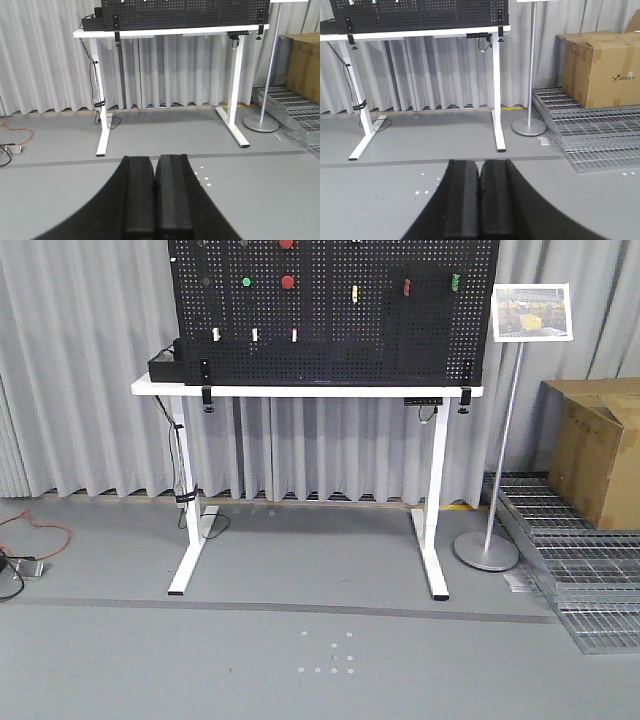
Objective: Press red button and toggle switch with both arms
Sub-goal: 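Drive the base forward toward the black pegboard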
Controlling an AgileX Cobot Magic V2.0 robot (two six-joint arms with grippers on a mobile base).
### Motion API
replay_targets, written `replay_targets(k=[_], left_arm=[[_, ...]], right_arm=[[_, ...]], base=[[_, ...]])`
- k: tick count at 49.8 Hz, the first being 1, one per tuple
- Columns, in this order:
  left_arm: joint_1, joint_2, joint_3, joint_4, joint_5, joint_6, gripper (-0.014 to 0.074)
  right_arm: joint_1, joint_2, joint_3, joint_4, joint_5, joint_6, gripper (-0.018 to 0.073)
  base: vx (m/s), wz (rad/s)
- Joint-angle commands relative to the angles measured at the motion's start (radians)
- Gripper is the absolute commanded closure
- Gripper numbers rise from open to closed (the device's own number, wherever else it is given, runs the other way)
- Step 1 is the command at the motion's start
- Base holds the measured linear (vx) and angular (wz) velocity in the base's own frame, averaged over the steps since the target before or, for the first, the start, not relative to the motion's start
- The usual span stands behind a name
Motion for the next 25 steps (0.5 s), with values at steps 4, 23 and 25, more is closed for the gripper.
replay_targets(k=[4,23,25], left_arm=[[-0.003,-0.017,0.035,-0.003,-0.086,-0.008,0.0595],[-0.003,-0.017,0.035,-0.003,-0.086,-0.008,0.0595],[-0.003,-0.017,0.035,-0.003,-0.086,-0.008,0.0595]], right_arm=[[-0.006,-0.017,0.011,-0.011,-0.082,-0.012,0.0562],[-0.006,-0.017,0.011,-0.011,-0.079,-0.012,0.0562],[-0.006,-0.017,0.011,-0.011,-0.079,-0.012,0.0562]], base=[[0.00,0.00],[0.00,0.00],[0.00,0.00]])
